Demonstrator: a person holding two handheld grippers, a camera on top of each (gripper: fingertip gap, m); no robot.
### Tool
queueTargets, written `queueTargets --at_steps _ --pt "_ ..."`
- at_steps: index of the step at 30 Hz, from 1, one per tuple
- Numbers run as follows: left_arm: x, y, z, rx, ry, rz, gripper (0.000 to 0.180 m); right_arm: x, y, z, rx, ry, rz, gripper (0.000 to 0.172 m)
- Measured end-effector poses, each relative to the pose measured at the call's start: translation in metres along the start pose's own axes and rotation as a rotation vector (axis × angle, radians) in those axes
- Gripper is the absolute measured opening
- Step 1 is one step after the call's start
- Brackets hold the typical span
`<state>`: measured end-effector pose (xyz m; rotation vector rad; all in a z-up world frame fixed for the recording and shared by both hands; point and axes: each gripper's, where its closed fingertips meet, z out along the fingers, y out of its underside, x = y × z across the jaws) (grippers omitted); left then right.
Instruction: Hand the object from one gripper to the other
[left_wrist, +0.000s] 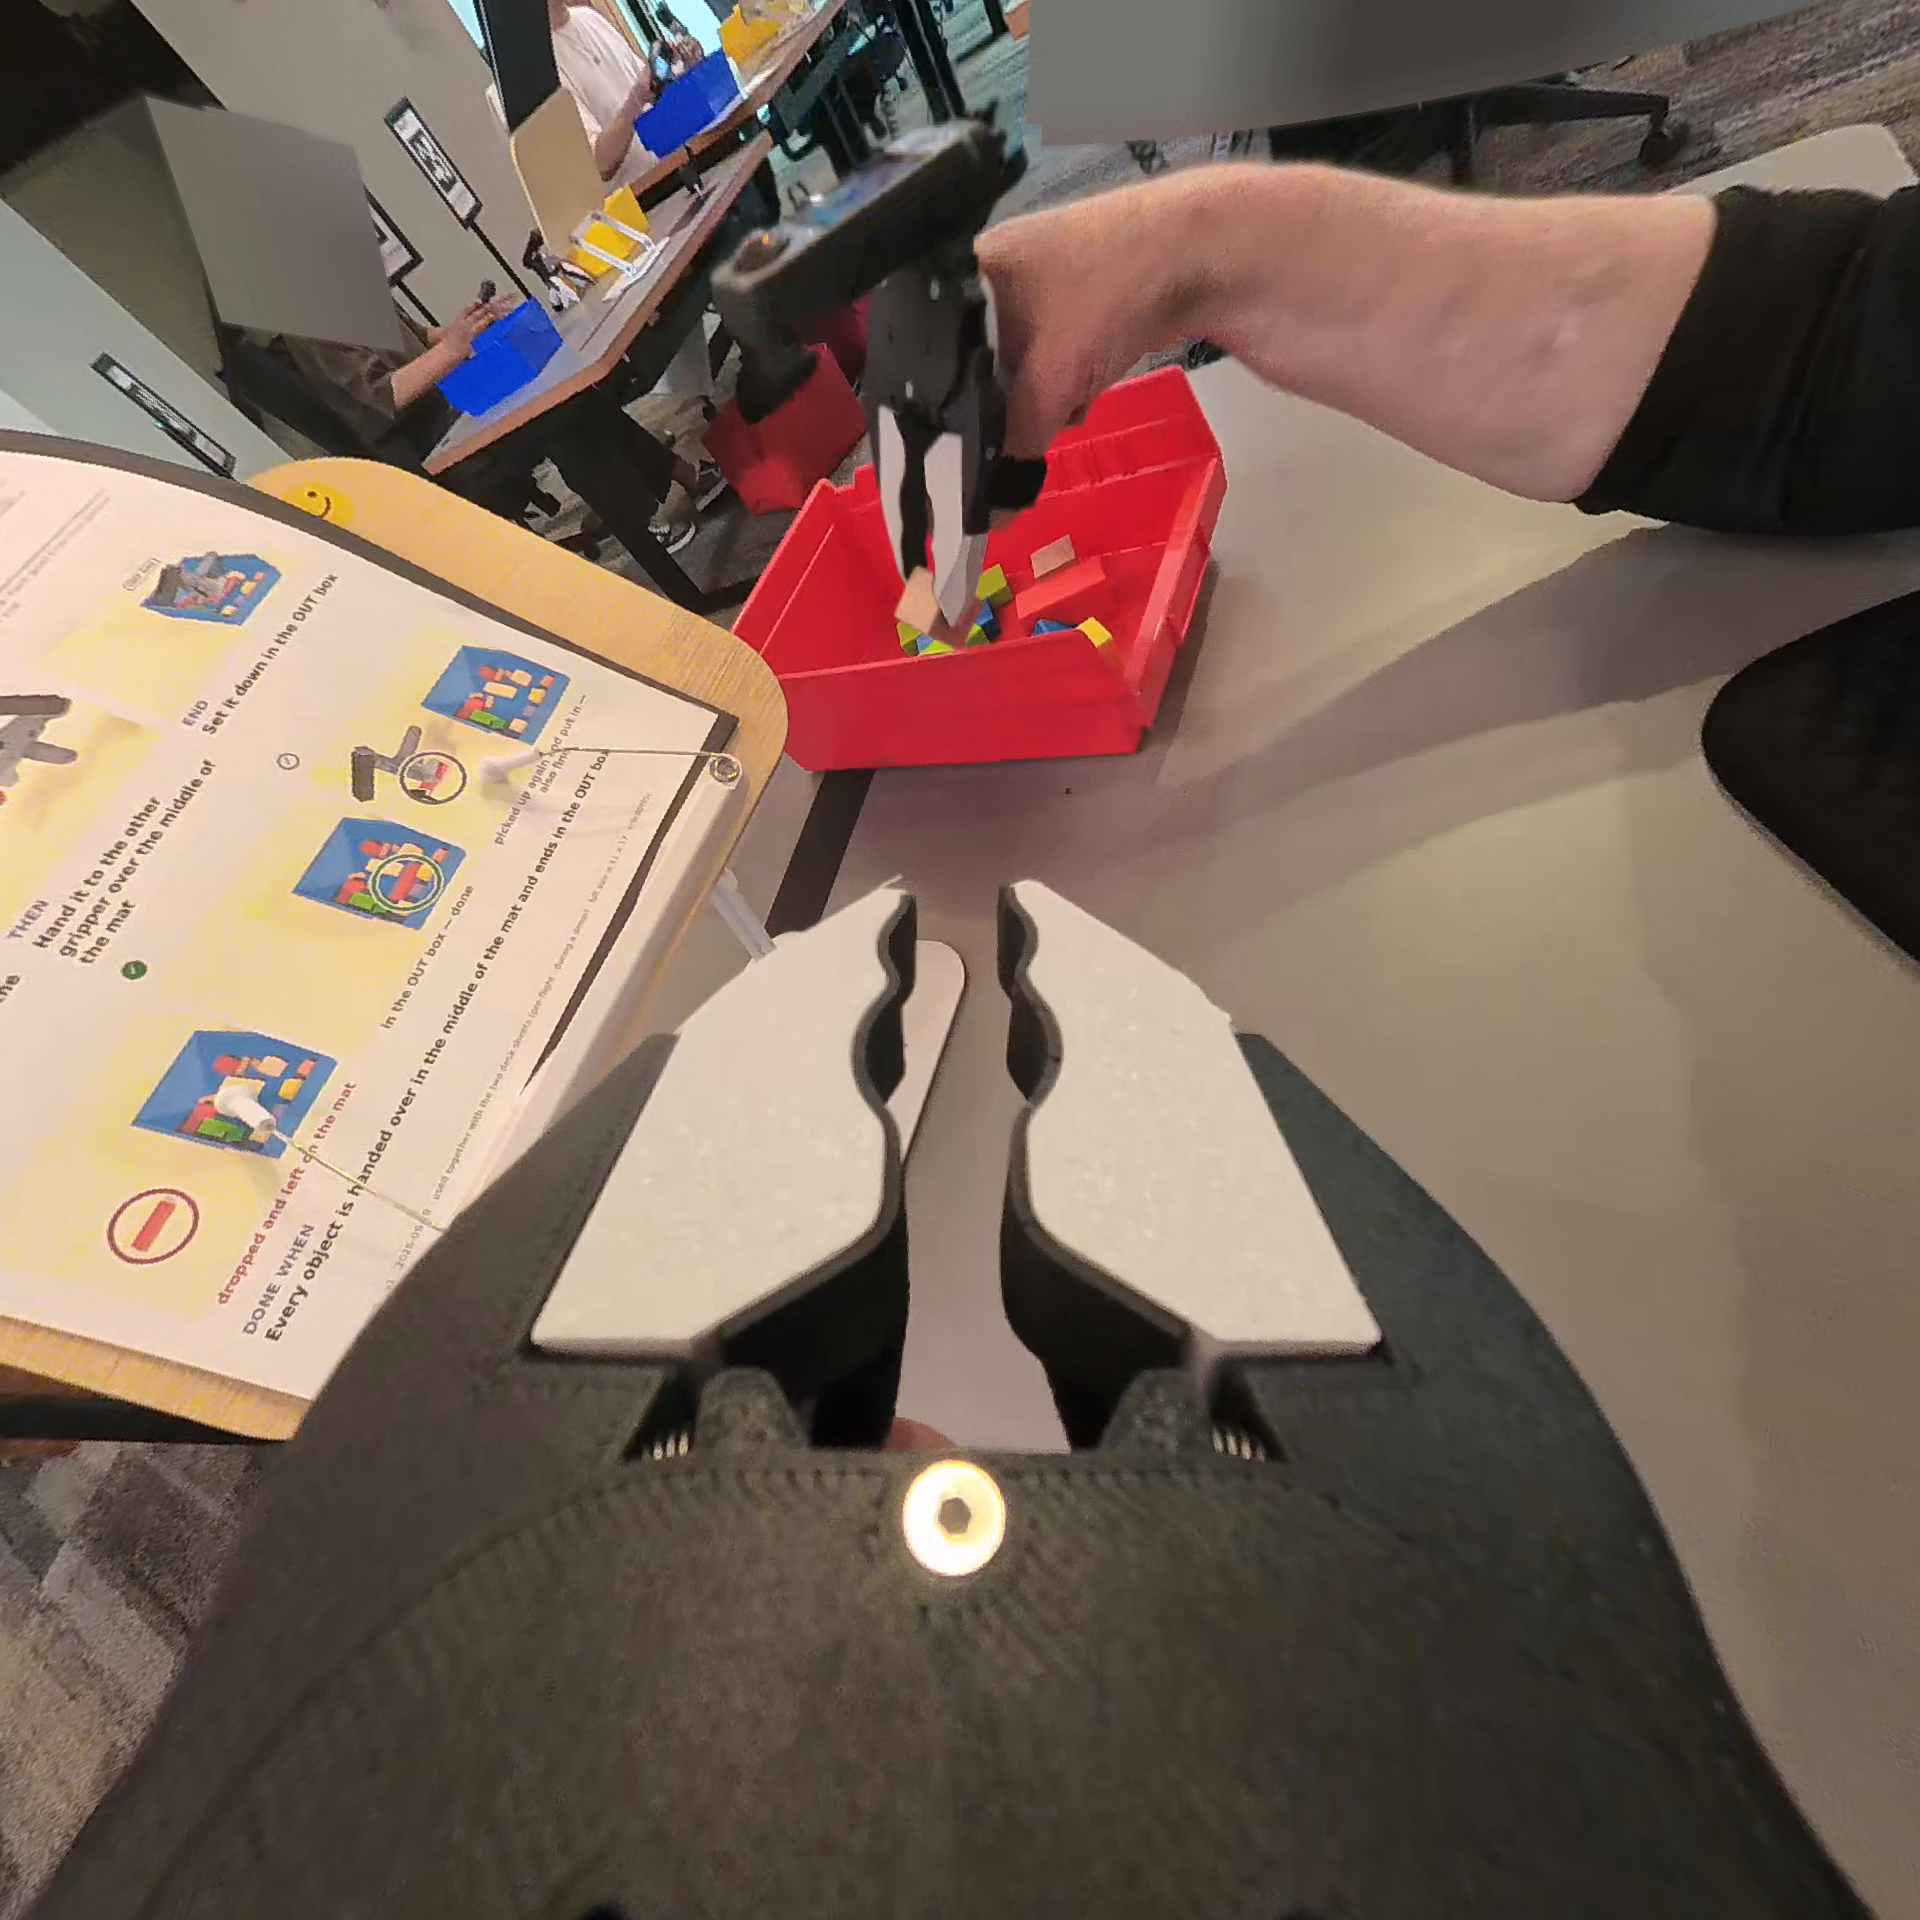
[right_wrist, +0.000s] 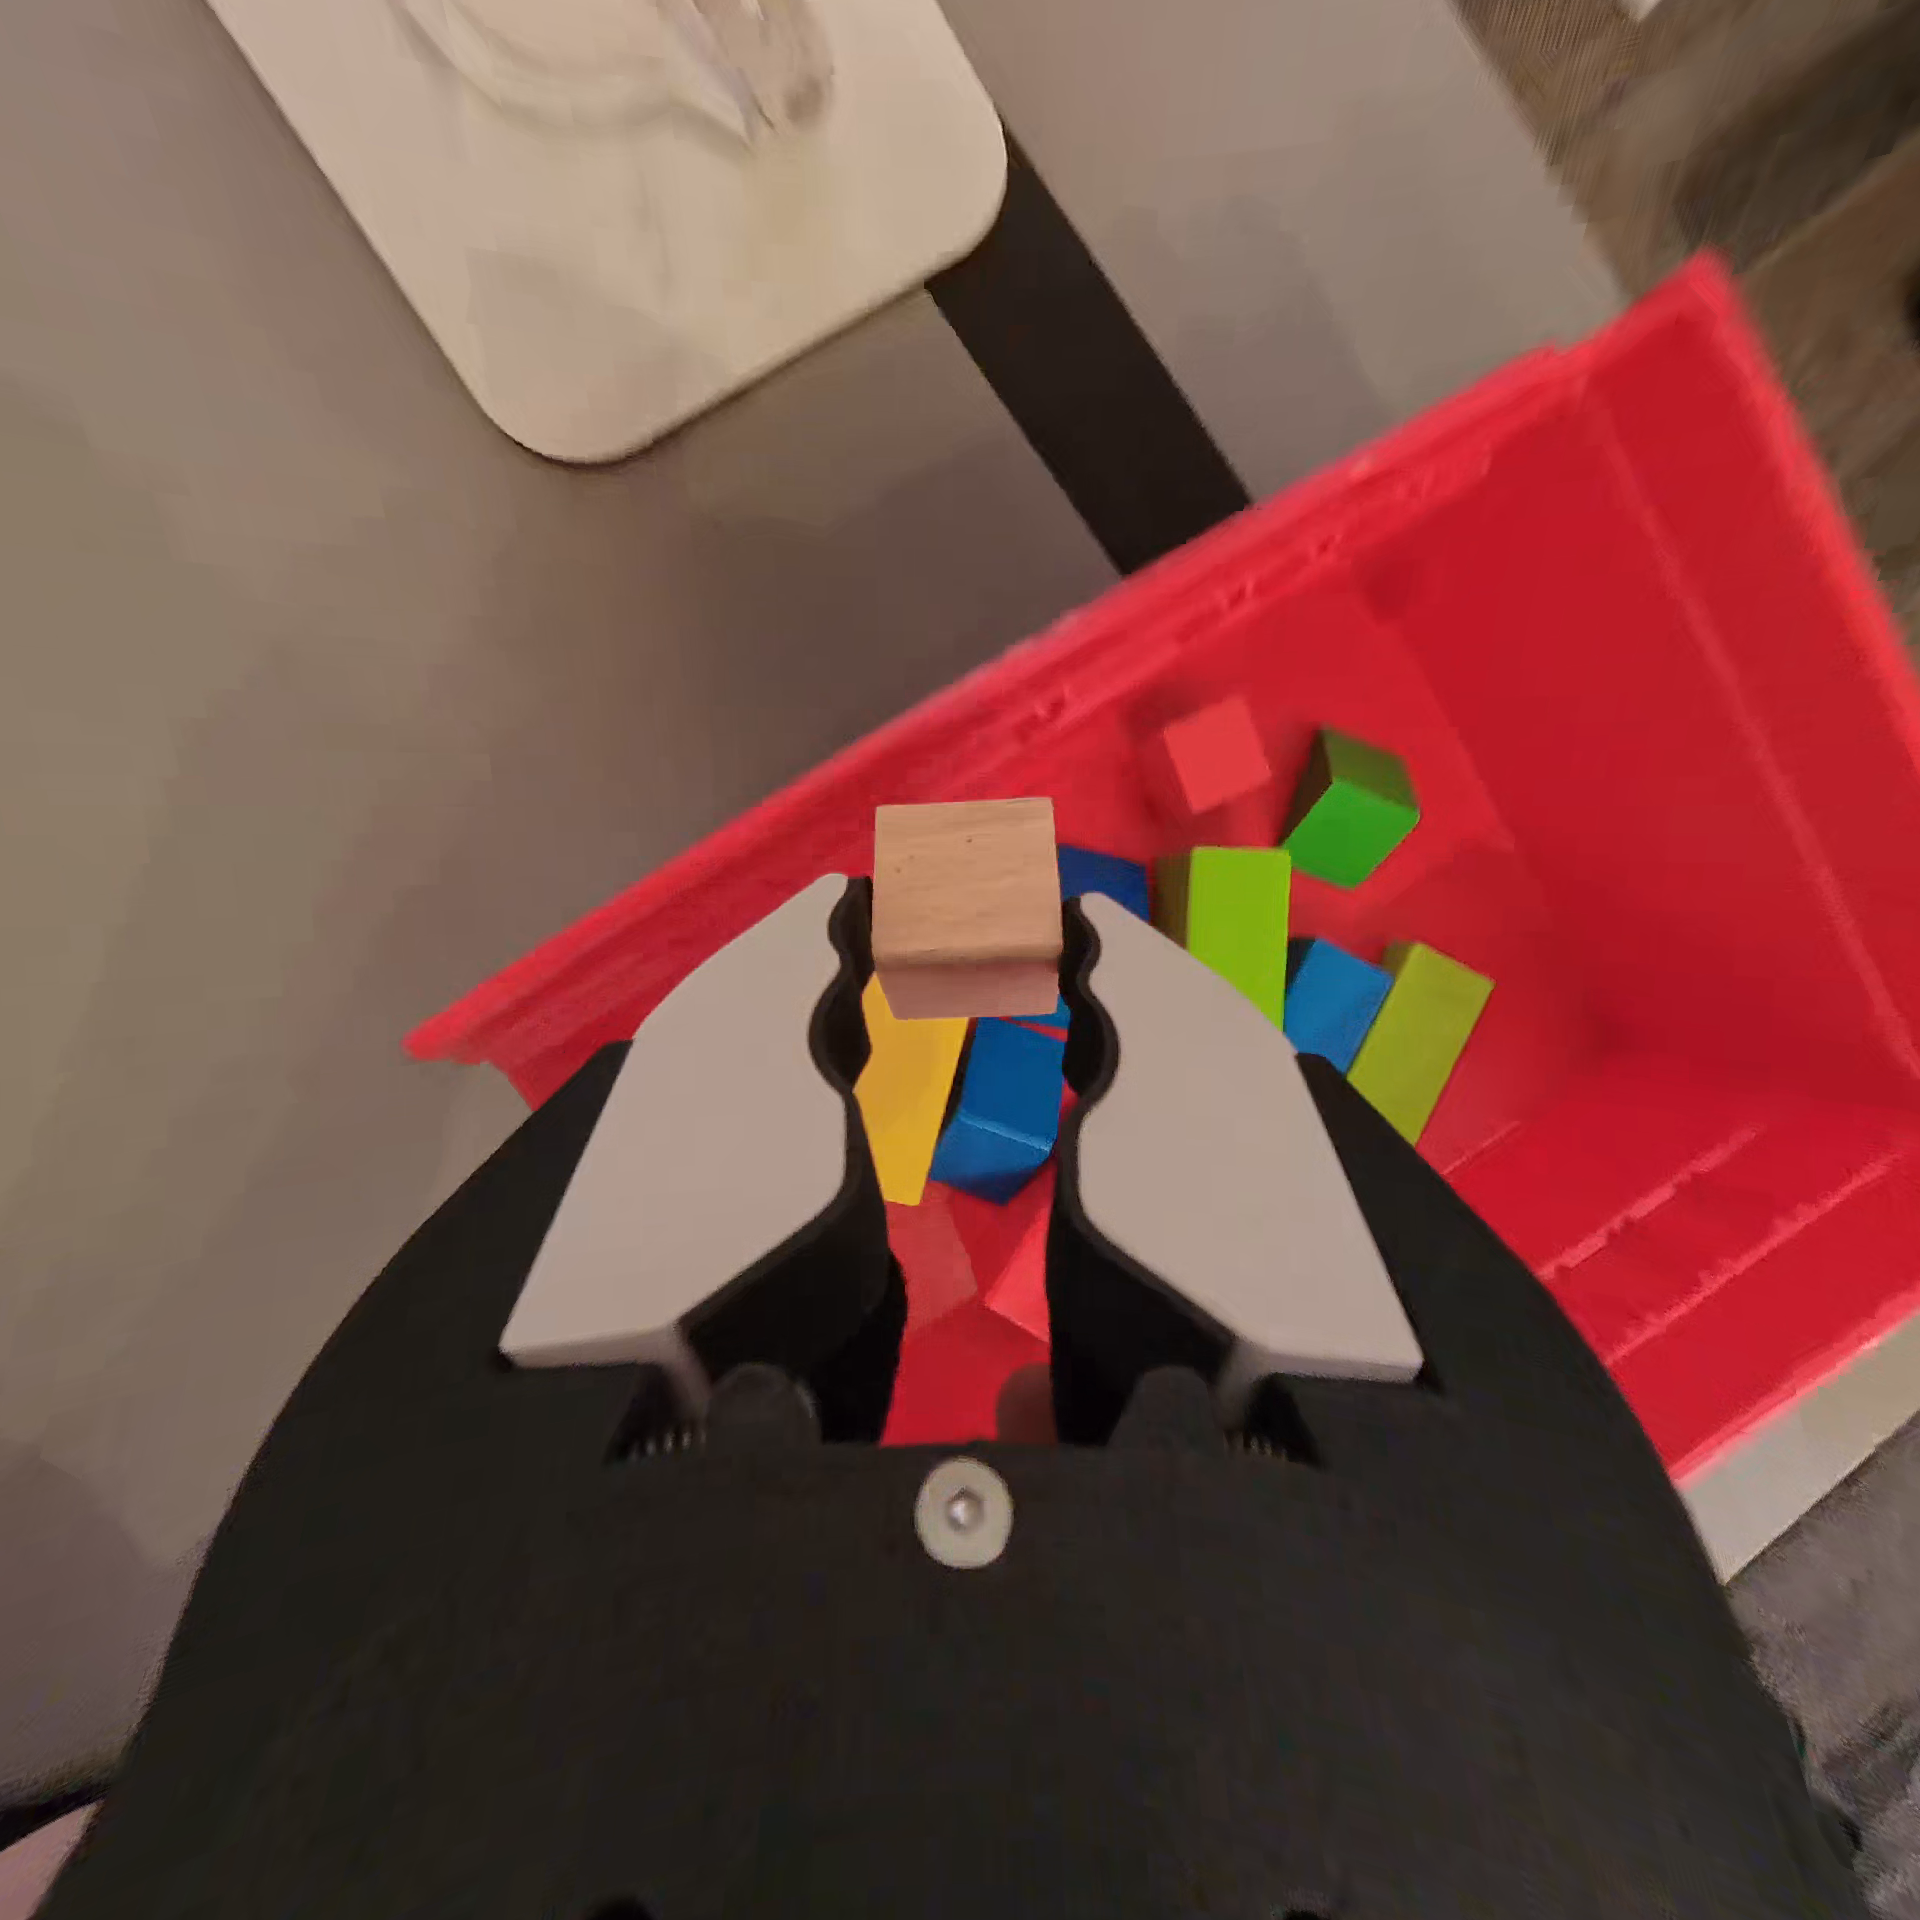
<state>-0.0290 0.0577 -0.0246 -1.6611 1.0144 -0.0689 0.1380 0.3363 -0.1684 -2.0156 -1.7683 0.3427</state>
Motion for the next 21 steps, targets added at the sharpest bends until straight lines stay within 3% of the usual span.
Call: queueTargets --at_steps 11,21 --pt "0.006 0.021 -0.007 -0.031 0.004 -0.033 0.014 0.003 0.030 0.059 -0.148 -0.081 0.063 0.033" --pt "0.001 0.029 -0.011 -0.070 -0.014 -0.027 0.015 0.011 0.042 0.069 -0.206 -0.063 0.142 0.033"
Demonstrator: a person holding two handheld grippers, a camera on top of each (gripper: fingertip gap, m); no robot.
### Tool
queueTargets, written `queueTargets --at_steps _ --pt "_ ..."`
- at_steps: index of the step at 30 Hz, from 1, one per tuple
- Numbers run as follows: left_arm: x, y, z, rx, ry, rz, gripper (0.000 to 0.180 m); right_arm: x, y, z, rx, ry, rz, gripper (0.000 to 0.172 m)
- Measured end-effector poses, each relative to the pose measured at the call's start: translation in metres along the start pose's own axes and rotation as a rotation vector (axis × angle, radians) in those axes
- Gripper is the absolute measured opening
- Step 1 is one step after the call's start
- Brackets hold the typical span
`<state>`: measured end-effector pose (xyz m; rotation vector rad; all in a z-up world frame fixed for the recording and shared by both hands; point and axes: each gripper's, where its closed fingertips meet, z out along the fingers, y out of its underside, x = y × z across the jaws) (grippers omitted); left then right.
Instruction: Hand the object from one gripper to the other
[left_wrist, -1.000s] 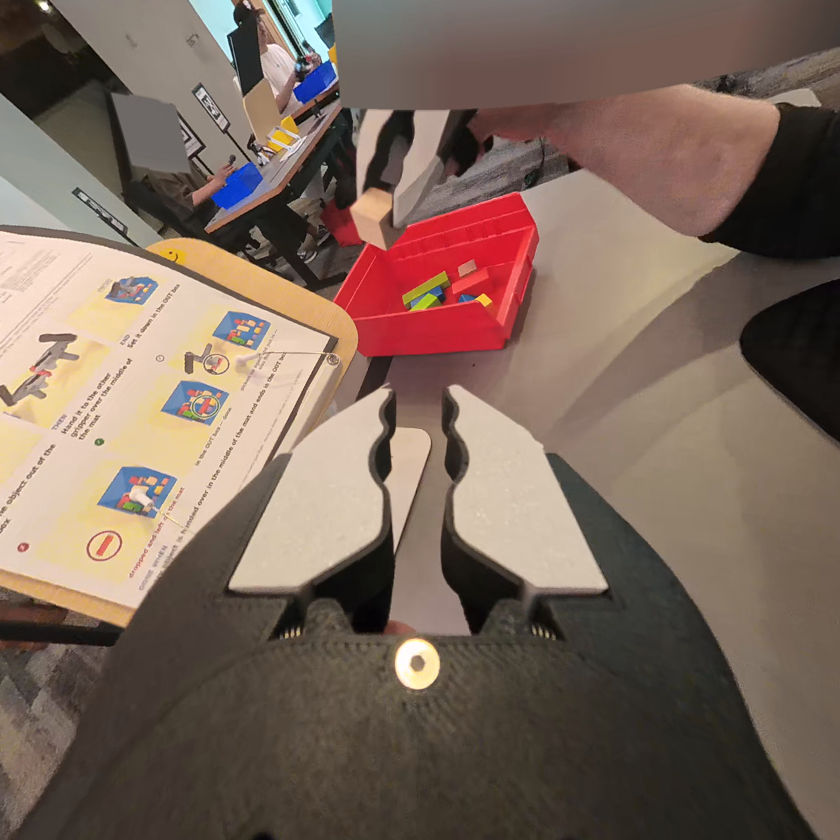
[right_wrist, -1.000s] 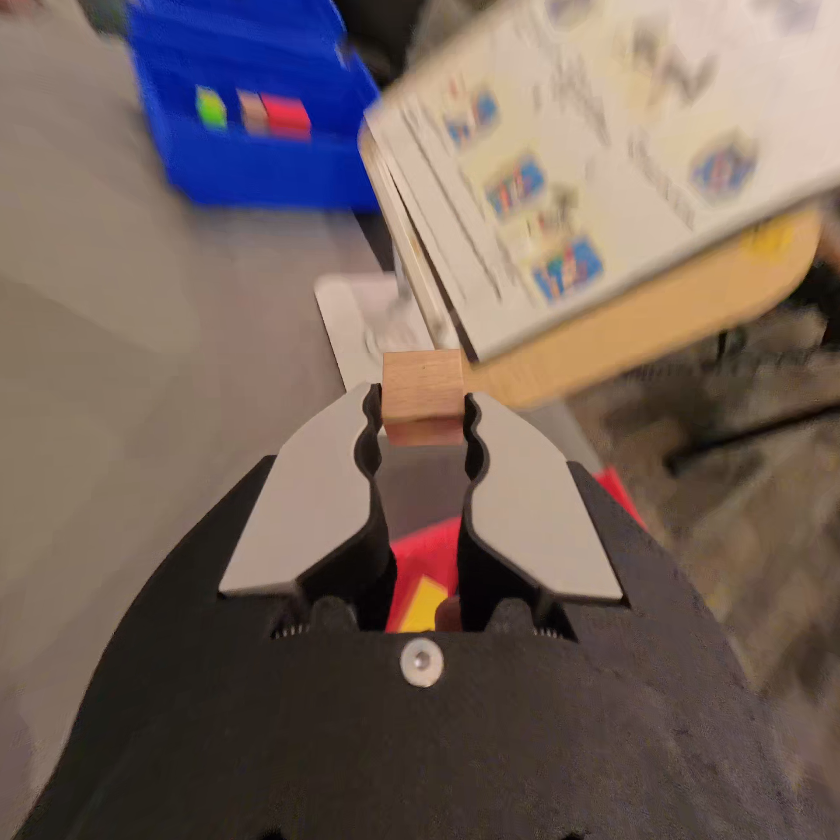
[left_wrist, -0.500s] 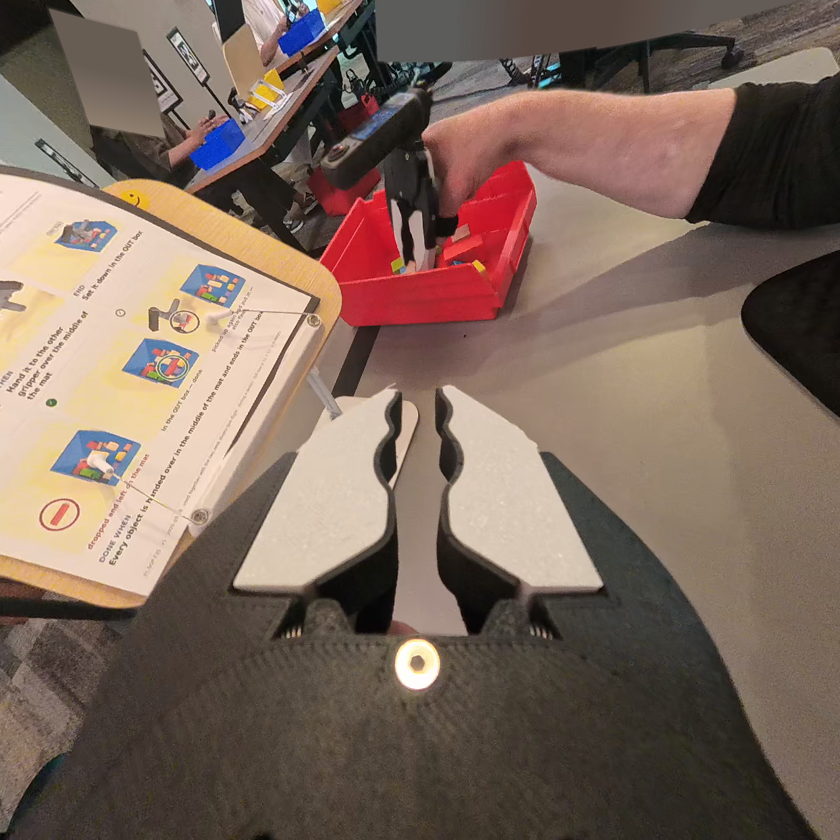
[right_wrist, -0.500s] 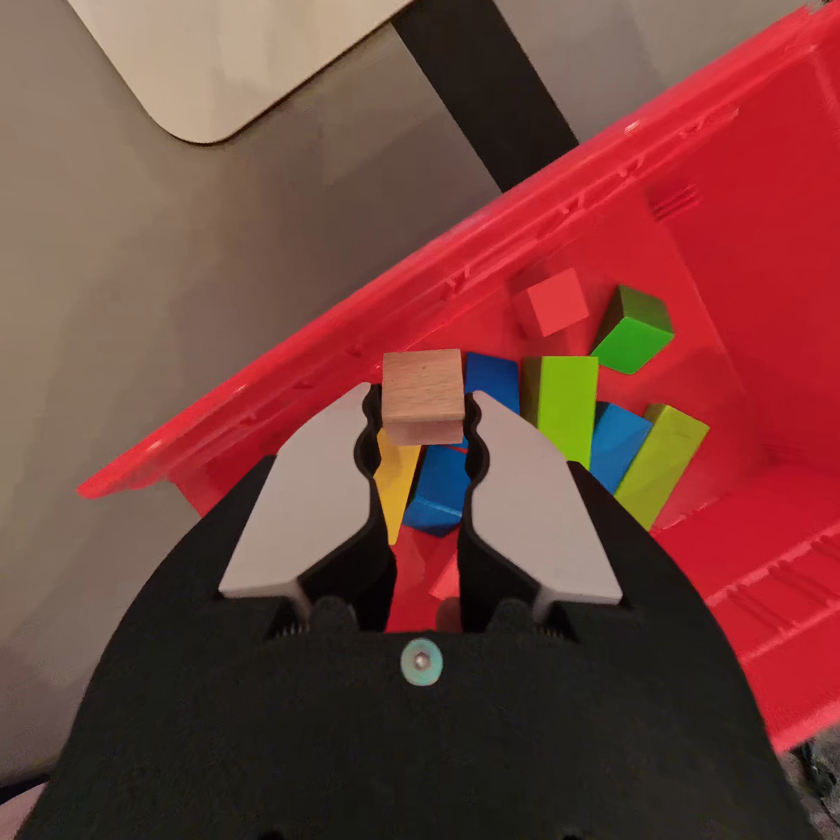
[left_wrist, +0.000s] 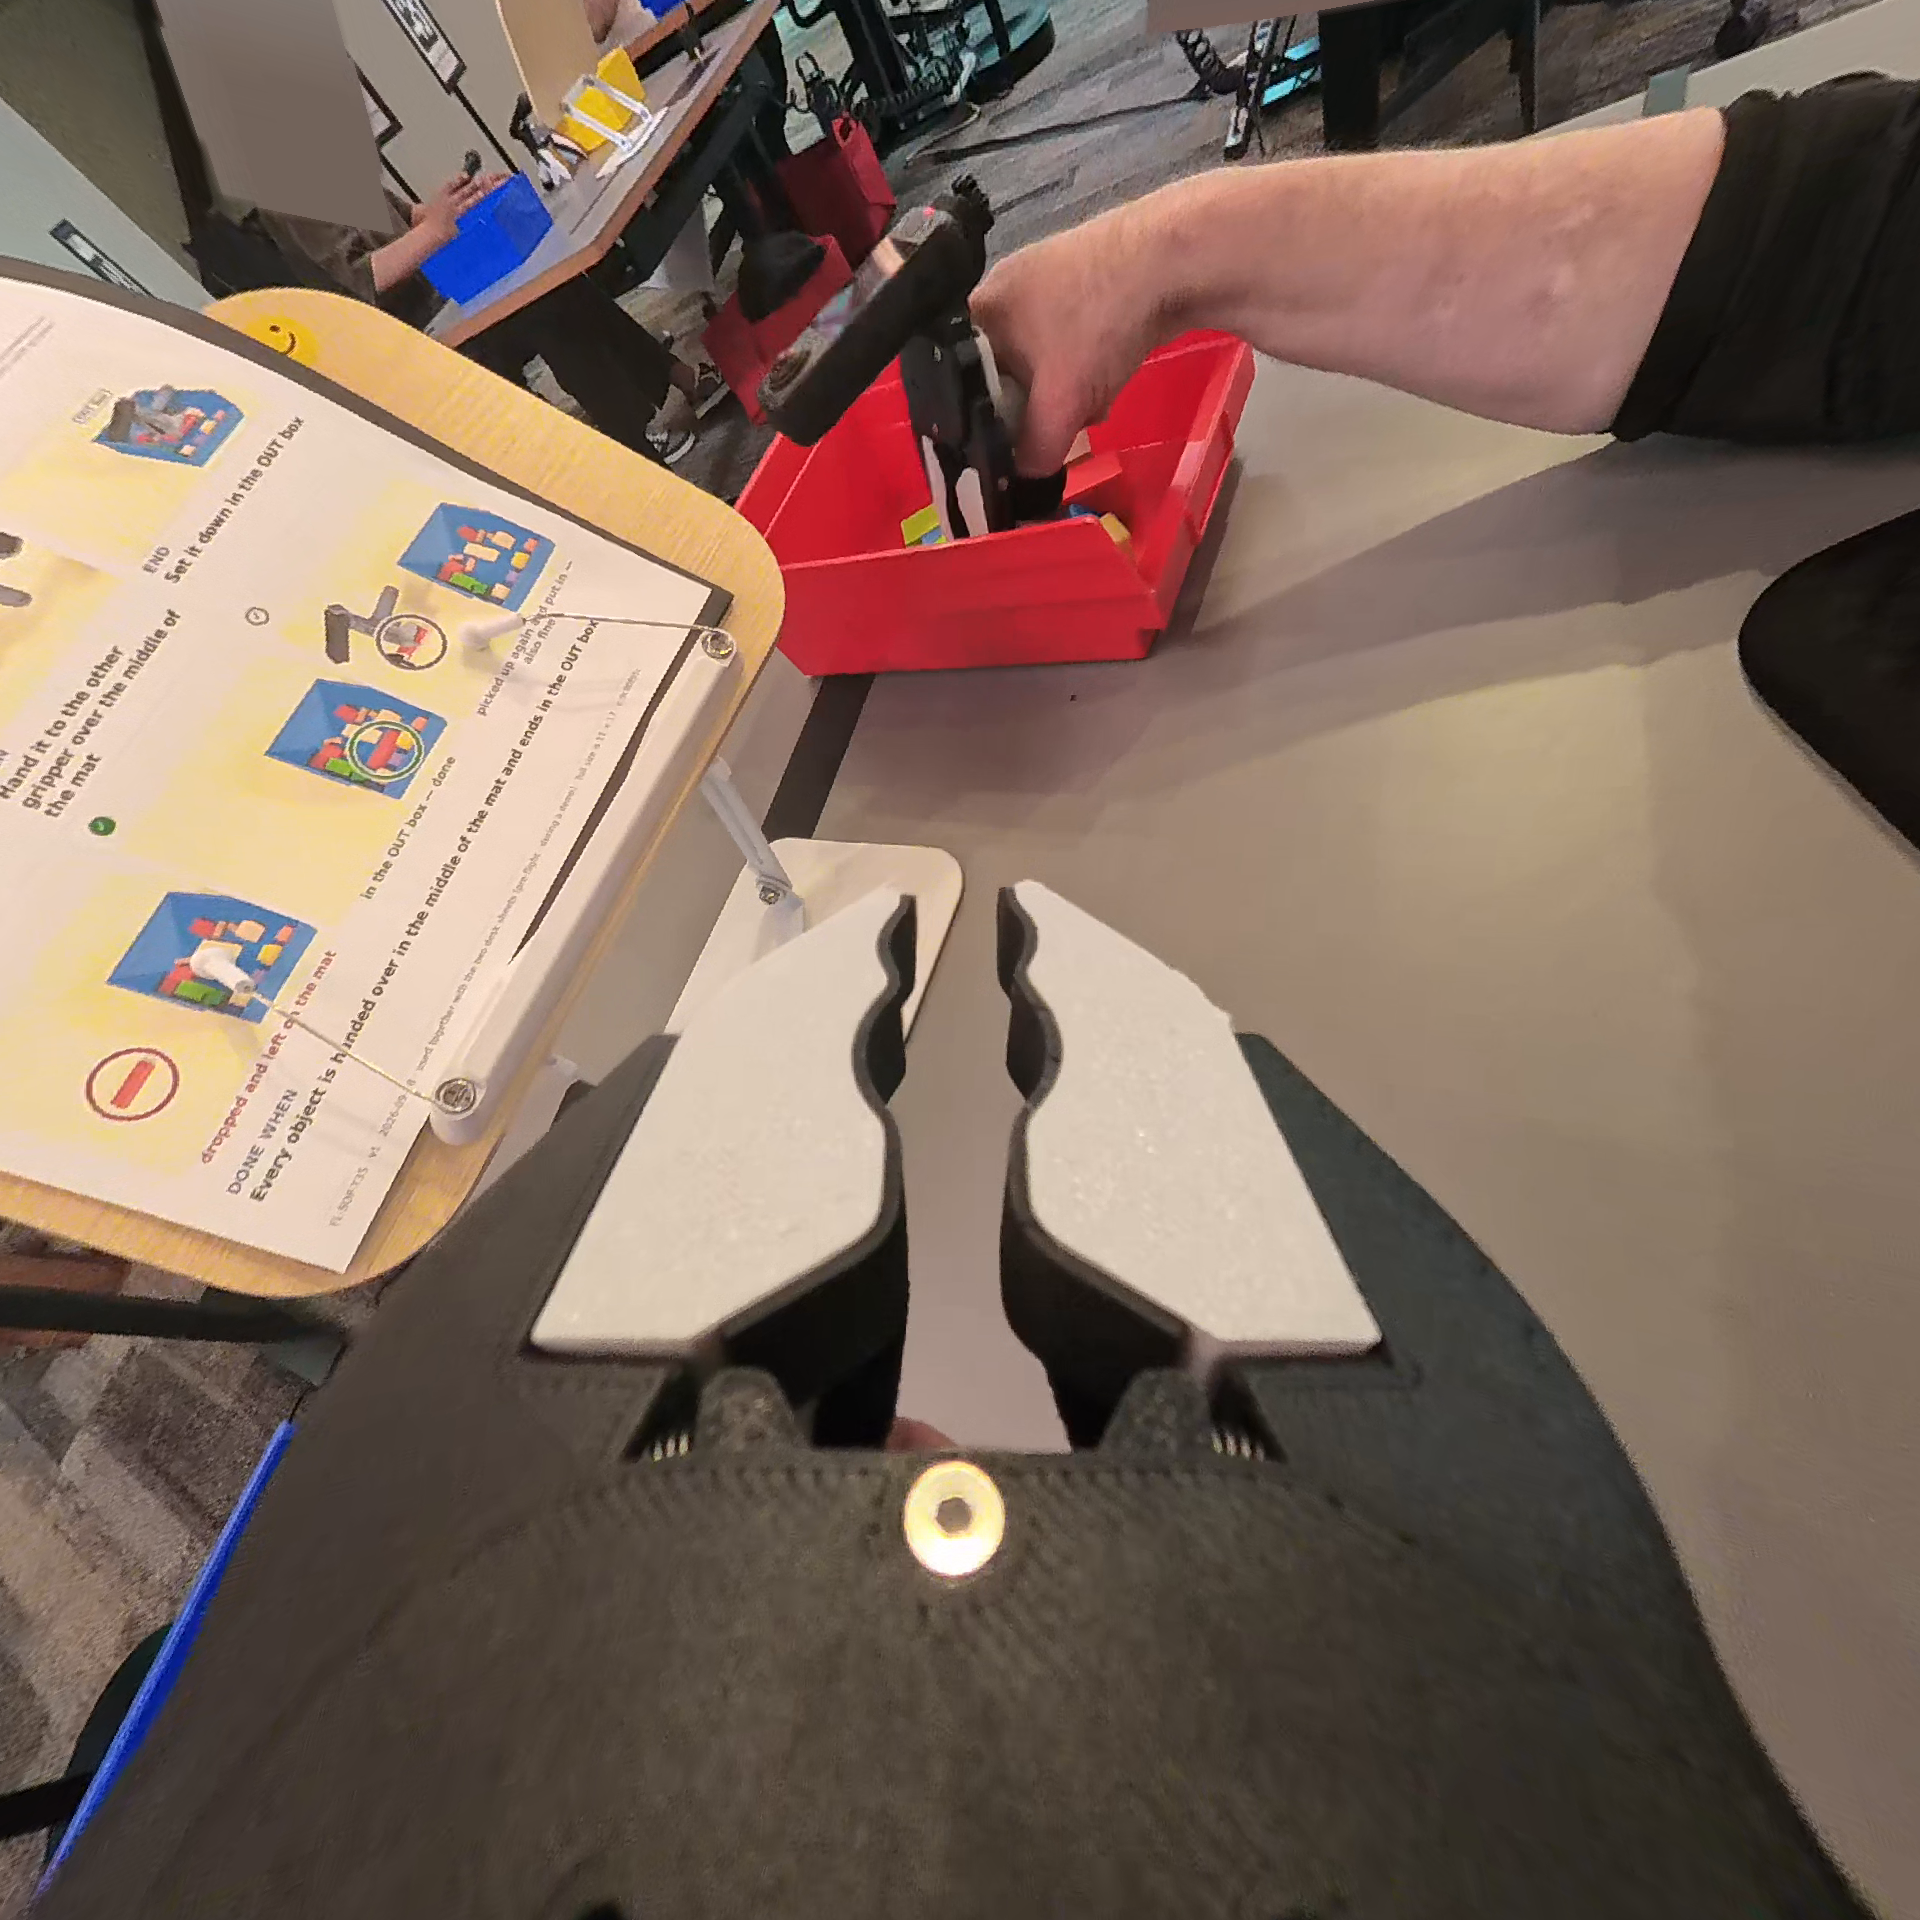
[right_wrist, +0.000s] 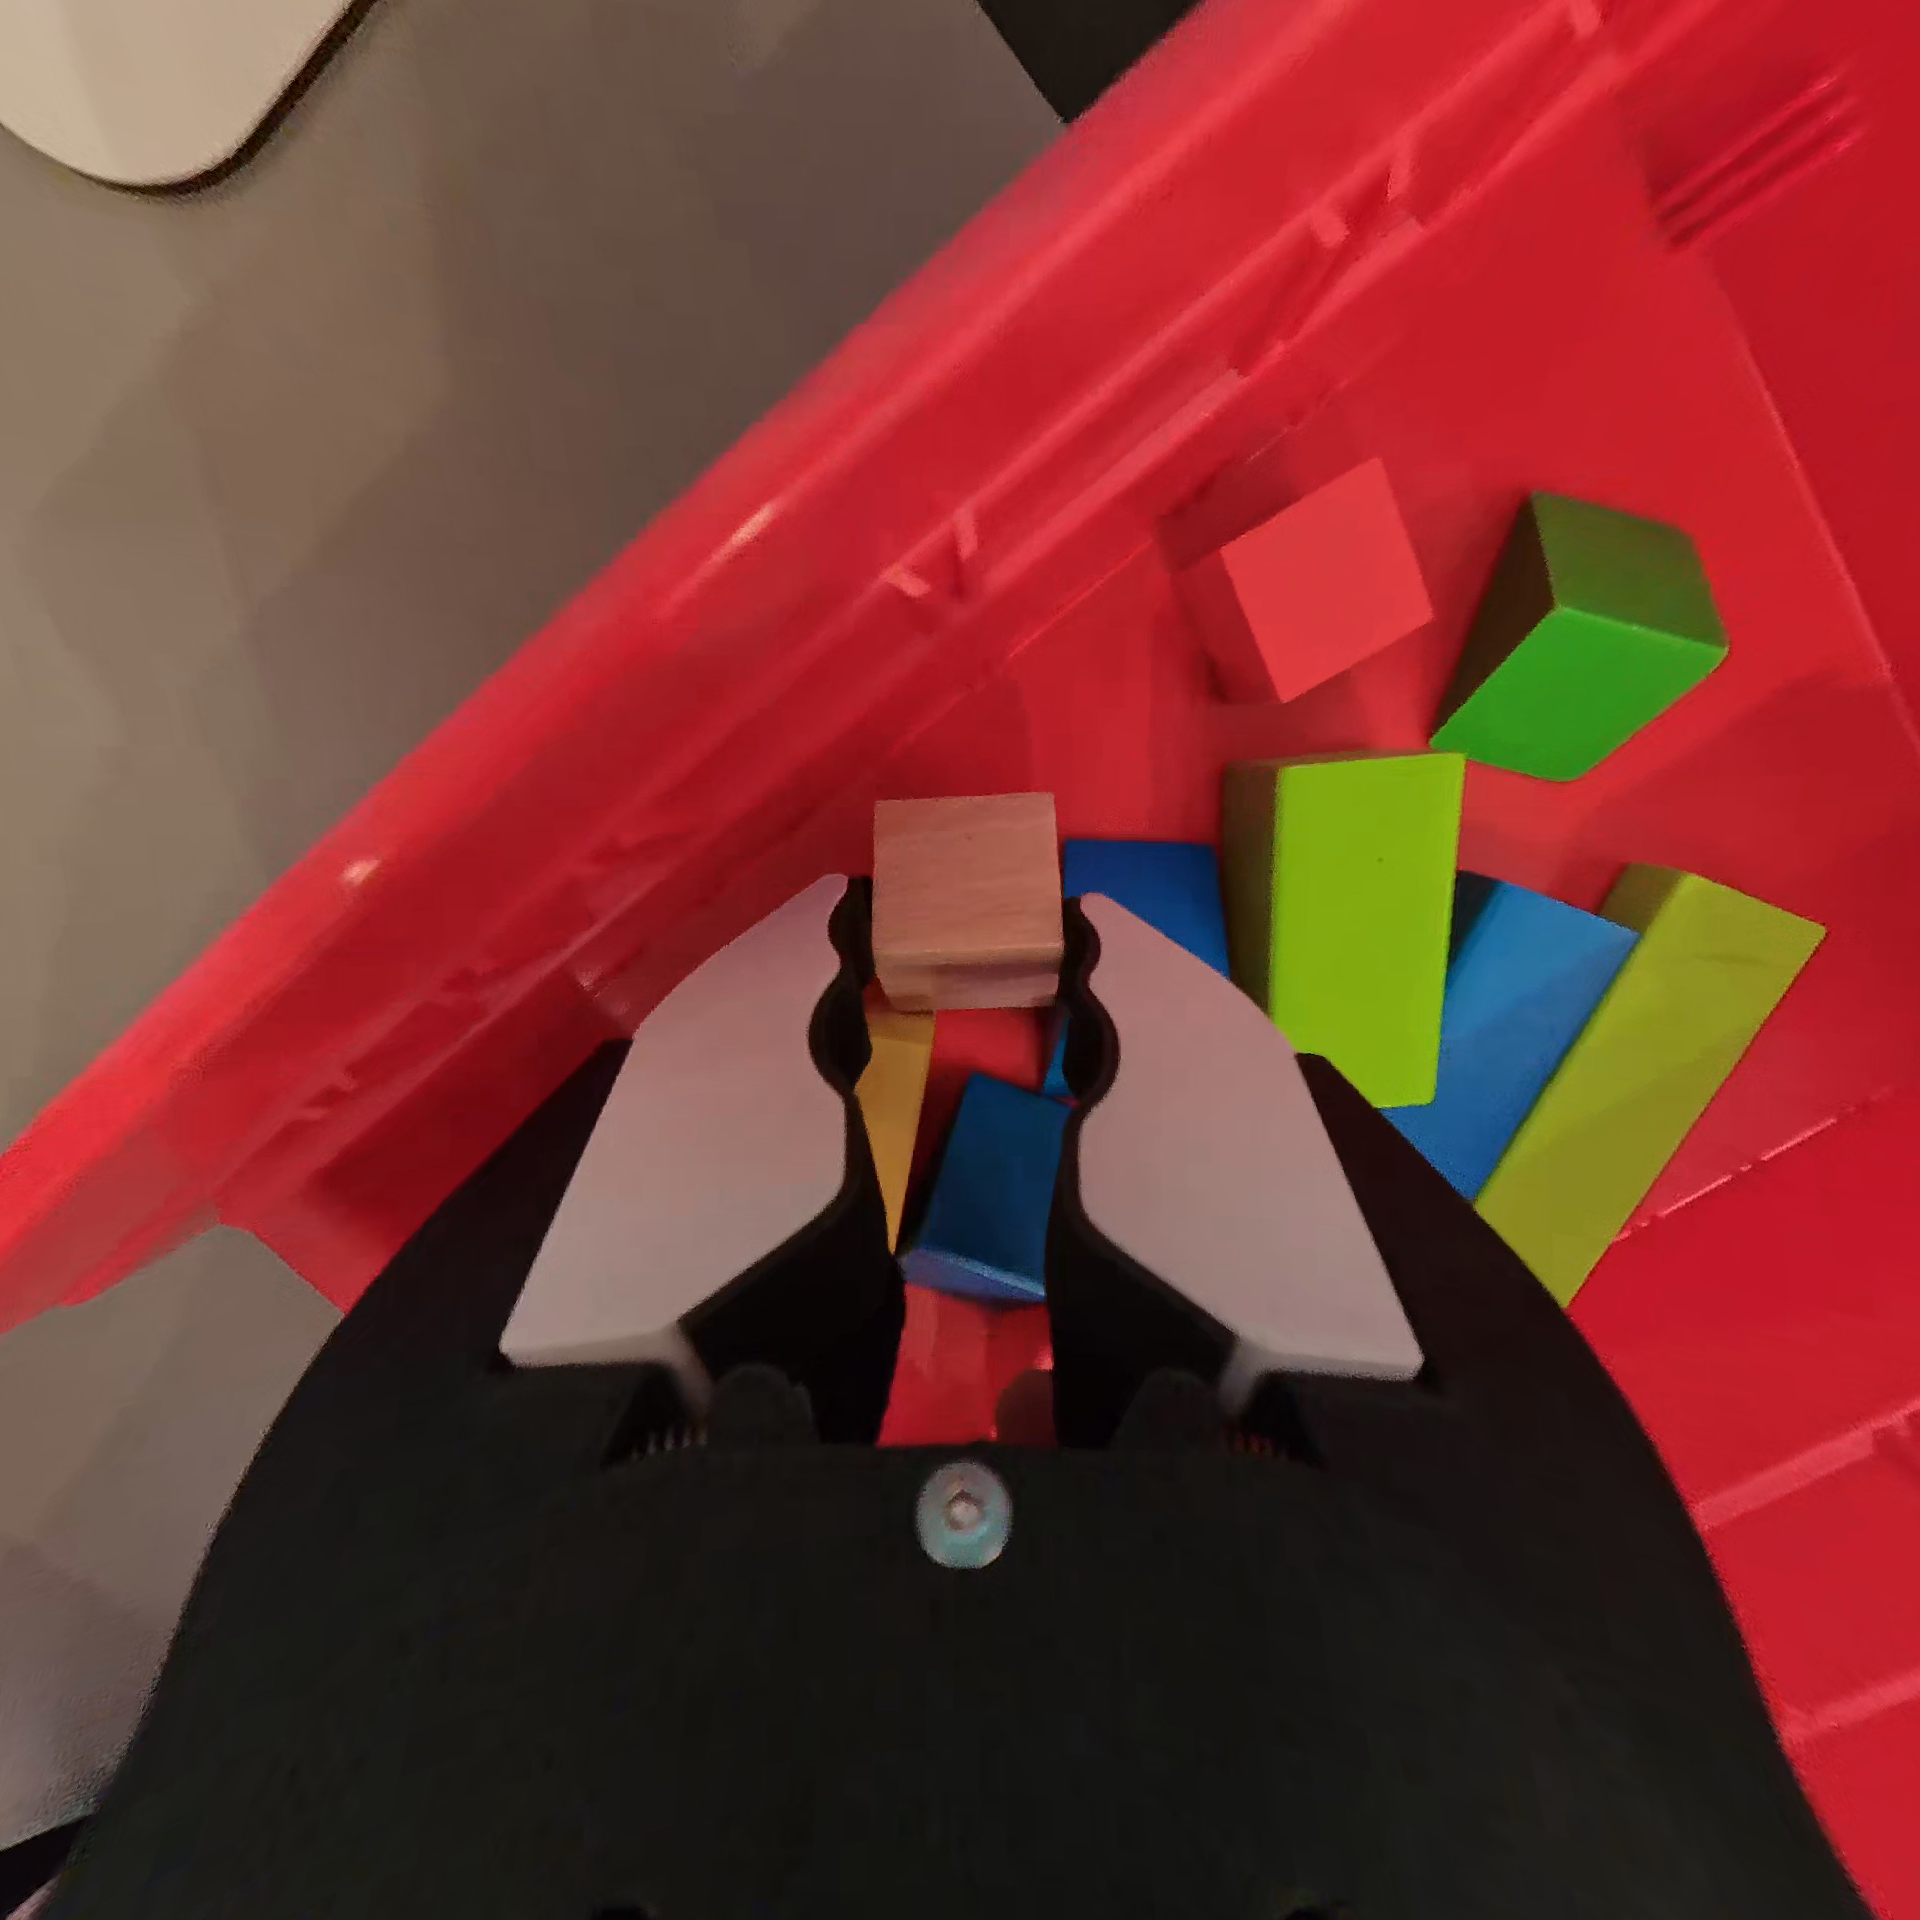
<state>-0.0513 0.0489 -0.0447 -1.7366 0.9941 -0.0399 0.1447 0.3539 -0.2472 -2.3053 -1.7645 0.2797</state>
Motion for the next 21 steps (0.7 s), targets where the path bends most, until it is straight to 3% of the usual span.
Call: queueTargets --at_steps 7,14,21 --pt "-0.008 0.012 -0.014 -0.024 -0.042 -0.029 0.015 0.008 -0.002 0.001 0.045 0.003 0.023 0.033" --pt "-0.022 0.029 -0.023 -0.062 -0.080 -0.049 0.019 0.006 0.015 0.000 -0.049 -0.006 0.033 0.034" --pt "-0.056 0.087 -0.056 -0.286 -0.197 -0.068 0.029 0.003 0.016 -0.003 -0.073 -0.002 0.042 0.048"
